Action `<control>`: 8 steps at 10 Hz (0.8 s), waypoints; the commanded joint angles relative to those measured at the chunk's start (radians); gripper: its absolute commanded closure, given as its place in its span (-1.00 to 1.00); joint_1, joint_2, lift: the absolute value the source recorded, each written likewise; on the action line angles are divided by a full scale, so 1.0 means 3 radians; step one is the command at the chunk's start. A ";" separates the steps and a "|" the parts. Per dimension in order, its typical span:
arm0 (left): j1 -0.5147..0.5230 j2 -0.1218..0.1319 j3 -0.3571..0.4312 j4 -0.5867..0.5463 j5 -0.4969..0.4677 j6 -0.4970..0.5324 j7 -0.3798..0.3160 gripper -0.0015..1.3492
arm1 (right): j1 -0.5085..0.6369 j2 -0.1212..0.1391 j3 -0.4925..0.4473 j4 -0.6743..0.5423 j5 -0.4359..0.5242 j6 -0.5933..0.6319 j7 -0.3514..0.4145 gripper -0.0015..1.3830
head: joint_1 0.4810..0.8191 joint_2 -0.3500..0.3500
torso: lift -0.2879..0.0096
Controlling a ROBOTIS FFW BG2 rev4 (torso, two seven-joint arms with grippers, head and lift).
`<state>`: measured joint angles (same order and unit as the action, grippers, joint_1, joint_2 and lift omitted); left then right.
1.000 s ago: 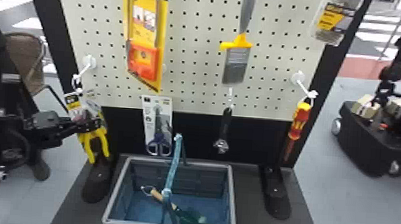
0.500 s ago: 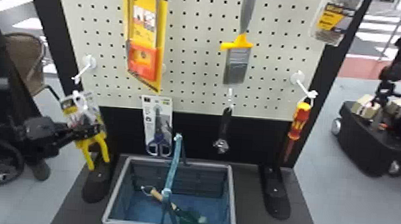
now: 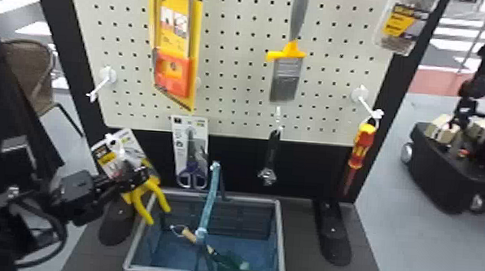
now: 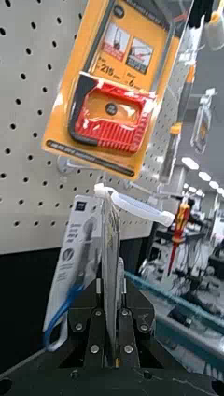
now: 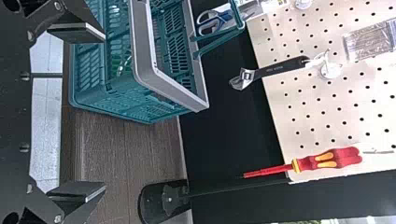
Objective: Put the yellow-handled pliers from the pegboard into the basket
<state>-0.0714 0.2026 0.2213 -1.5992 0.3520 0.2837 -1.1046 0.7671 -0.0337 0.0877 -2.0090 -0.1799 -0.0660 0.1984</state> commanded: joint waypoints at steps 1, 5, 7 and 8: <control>0.0090 -0.0092 -0.0109 0.0000 0.0233 -0.0133 0.0062 0.77 | -0.0007 0.0000 -0.0001 0.0008 0.0001 0.0000 0.0003 -0.75 | -0.60 0.00 | 0.26; 0.0211 -0.0143 -0.0513 0.0360 0.0688 -0.0485 0.0231 0.77 | 0.0000 0.0000 -0.0001 0.0008 -0.0004 0.0000 0.0003 -0.75 | -0.60 0.00 | 0.26; 0.0097 -0.0149 -0.0692 0.0573 0.0734 -0.0537 0.0231 0.77 | -0.0007 0.0005 -0.0001 0.0016 -0.0009 0.0000 0.0003 -0.75 | -0.60 0.00 | 0.26; 0.0054 -0.0149 -0.0743 0.0671 0.0734 -0.0532 0.0215 0.77 | -0.0014 0.0005 -0.0001 0.0024 -0.0009 0.0000 0.0003 -0.75 | -0.60 0.00 | 0.26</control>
<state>-0.0451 0.1574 0.0091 -1.4186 0.5715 0.1252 -1.0396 0.7643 -0.0332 0.0874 -2.0032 -0.1823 -0.0660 0.1994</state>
